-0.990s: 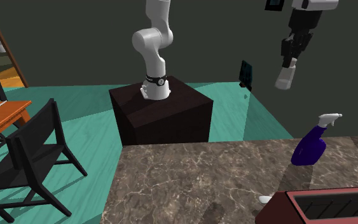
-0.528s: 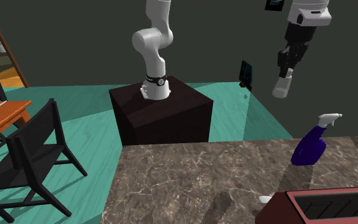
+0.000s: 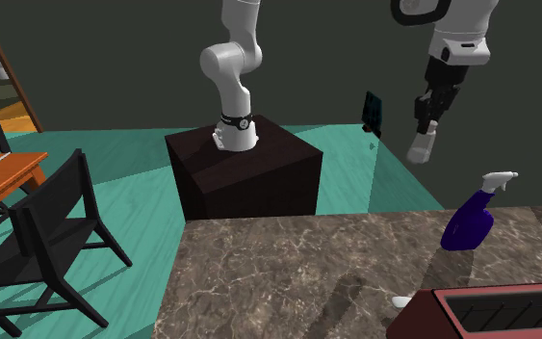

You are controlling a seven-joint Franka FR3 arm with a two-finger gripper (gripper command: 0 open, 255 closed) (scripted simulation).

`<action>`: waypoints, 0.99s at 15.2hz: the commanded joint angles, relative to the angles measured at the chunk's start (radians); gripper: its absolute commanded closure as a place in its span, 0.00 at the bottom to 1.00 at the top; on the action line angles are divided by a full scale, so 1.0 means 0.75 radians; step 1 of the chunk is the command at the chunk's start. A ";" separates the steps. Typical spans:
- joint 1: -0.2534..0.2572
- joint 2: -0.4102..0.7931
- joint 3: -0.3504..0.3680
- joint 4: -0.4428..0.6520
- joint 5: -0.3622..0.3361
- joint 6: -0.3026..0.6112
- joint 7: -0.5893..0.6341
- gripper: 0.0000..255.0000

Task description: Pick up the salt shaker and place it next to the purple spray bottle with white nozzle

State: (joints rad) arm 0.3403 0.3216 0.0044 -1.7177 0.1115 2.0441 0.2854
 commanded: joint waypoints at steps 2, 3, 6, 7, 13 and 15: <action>0.001 0.016 0.001 -0.032 0.002 0.049 -0.004 1.00; 0.001 0.023 0.001 -0.041 0.003 0.064 -0.005 1.00; 0.001 0.044 0.002 -0.066 0.006 0.110 -0.010 1.00; 0.001 0.051 0.002 -0.073 0.007 0.125 -0.012 1.00; 0.001 0.102 0.004 -0.112 0.013 0.214 -0.023 1.00; 0.001 0.120 0.005 -0.123 0.015 0.243 -0.026 1.00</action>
State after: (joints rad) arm 0.3416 0.4042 0.0081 -1.8074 0.1219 2.2156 0.2675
